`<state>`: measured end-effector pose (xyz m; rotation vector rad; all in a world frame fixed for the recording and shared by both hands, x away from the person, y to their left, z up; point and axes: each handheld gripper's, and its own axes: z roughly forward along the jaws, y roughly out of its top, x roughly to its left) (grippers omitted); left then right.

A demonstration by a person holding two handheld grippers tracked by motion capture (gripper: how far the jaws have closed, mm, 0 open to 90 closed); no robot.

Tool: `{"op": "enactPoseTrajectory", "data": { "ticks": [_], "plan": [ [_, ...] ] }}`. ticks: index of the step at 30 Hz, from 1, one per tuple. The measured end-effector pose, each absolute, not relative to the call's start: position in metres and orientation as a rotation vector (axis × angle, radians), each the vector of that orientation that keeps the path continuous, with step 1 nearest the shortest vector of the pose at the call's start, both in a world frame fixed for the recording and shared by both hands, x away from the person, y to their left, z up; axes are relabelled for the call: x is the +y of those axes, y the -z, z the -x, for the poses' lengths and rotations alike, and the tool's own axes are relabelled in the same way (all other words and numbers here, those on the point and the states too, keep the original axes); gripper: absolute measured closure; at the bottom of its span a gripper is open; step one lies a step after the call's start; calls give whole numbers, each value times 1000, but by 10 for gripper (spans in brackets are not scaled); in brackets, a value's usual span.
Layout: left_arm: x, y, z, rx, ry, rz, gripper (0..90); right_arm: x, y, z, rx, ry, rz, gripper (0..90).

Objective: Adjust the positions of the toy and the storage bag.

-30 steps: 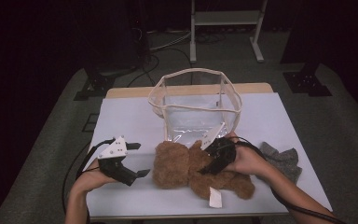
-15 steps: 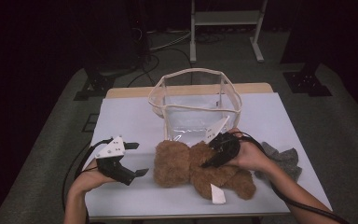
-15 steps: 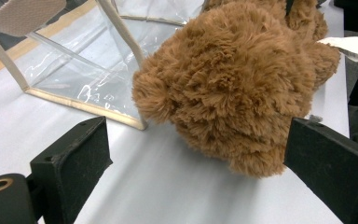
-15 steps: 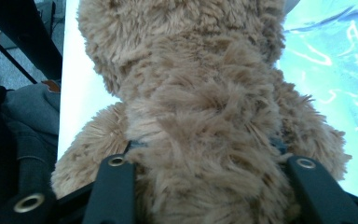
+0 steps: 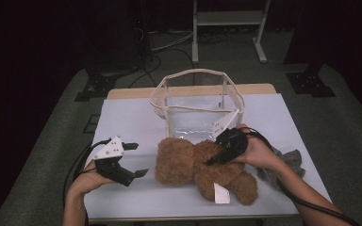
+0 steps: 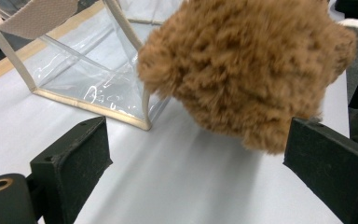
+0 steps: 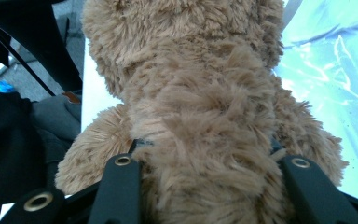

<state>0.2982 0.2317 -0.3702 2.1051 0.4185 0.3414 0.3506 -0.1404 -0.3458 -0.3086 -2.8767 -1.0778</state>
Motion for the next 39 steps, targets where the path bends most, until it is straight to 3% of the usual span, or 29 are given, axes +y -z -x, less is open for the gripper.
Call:
{"op": "enactPoseTrajectory", "data": {
  "ticks": [21,39],
  "plan": [
    [239,369,-297,432,-344,-2085,61,-143,272,-339,-2832,1224,217,587],
    [243,368,-297,439,-350,-2074,62,-144,180,-343,-2865,1273,201,586]
  ]
}}
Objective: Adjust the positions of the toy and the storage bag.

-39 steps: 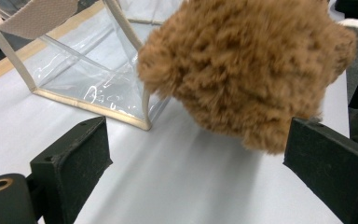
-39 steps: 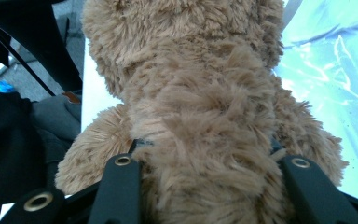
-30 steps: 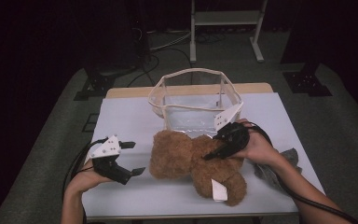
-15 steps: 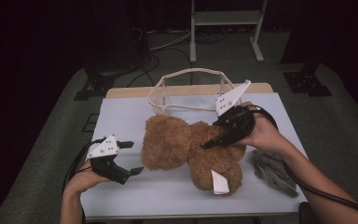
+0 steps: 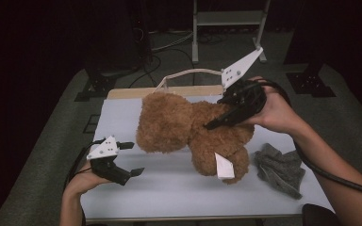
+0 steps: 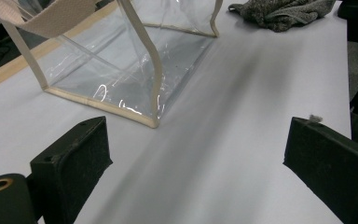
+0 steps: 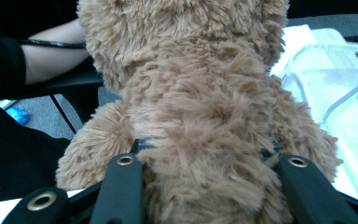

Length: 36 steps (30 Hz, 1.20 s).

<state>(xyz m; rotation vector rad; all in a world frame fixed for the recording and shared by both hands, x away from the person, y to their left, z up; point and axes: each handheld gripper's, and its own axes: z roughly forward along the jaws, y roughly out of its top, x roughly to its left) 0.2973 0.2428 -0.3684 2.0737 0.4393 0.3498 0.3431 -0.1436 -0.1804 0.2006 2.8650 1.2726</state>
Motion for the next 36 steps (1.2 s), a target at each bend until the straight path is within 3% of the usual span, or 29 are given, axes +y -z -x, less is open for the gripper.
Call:
{"op": "enactPoseTrajectory", "data": {
  "ticks": [23,36],
  "plan": [
    [248,371,-299,450,-343,-2068,61,-129,92,-385,2775,-1213,-217,583],
    [249,372,-300,458,-350,-2069,61,-114,78,-416,2801,-1184,-254,582]
  ]
}}
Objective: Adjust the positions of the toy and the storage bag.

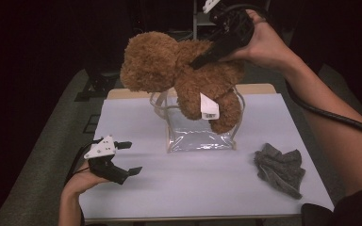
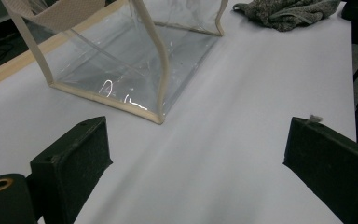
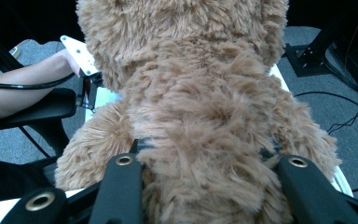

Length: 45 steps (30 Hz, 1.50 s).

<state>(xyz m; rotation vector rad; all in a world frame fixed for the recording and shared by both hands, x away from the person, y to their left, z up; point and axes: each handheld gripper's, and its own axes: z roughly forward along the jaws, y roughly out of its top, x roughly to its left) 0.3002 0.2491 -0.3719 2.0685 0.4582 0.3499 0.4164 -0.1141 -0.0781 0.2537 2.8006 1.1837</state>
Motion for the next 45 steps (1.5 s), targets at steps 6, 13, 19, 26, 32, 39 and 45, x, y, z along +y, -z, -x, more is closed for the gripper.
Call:
{"op": "enactPoseTrajectory", "data": {
  "ticks": [6,13,19,26,32,39,45],
  "plan": [
    [251,372,-301,460,-350,-2067,61,-107,80,-440,2802,-1184,-290,579],
    [255,371,-300,473,-359,-2055,61,-96,91,-470,2818,-1176,-336,579],
    [252,372,-300,462,-350,-2066,61,-95,101,-492,2833,-1172,-374,578],
    [252,373,-300,468,-338,-2072,62,-100,102,-511,2804,-1178,-406,577],
    [251,373,-299,448,-321,-2069,61,-104,101,-526,2785,-1164,-431,576],
    [249,374,-299,447,-314,-2070,61,-103,112,-536,2780,-1179,-454,575],
    [251,375,-299,454,-304,-2066,61,-96,121,-524,2802,-1146,-399,571]
  ]
}}
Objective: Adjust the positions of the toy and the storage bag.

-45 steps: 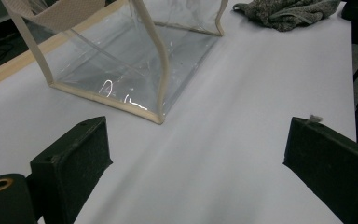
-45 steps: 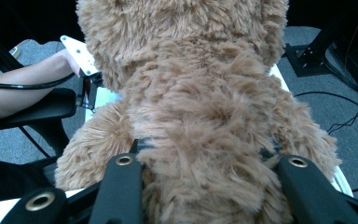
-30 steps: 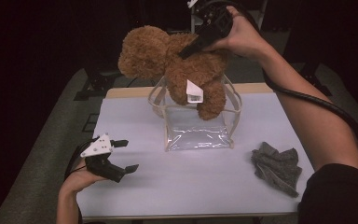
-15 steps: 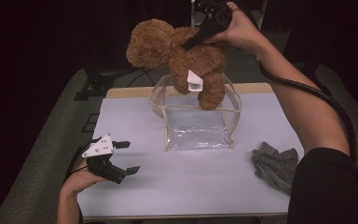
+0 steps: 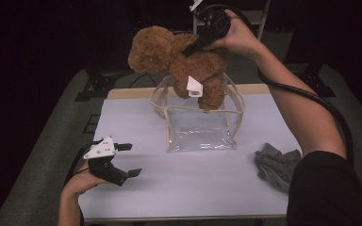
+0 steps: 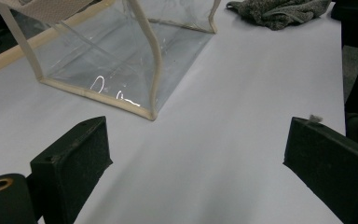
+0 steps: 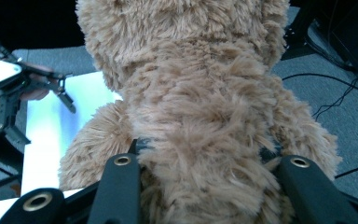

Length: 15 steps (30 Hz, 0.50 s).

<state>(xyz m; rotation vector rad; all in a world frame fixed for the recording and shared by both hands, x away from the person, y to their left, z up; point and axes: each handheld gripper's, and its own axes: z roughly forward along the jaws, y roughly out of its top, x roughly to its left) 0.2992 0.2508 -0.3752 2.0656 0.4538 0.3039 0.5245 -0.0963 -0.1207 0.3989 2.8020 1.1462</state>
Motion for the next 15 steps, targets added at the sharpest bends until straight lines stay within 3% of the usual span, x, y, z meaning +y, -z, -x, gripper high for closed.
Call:
{"op": "enactPoseTrajectory", "data": {
  "ticks": [15],
  "plan": [
    [250,375,-298,452,-305,-2065,62,-99,144,-505,2855,-1183,-388,568]
  ]
}}
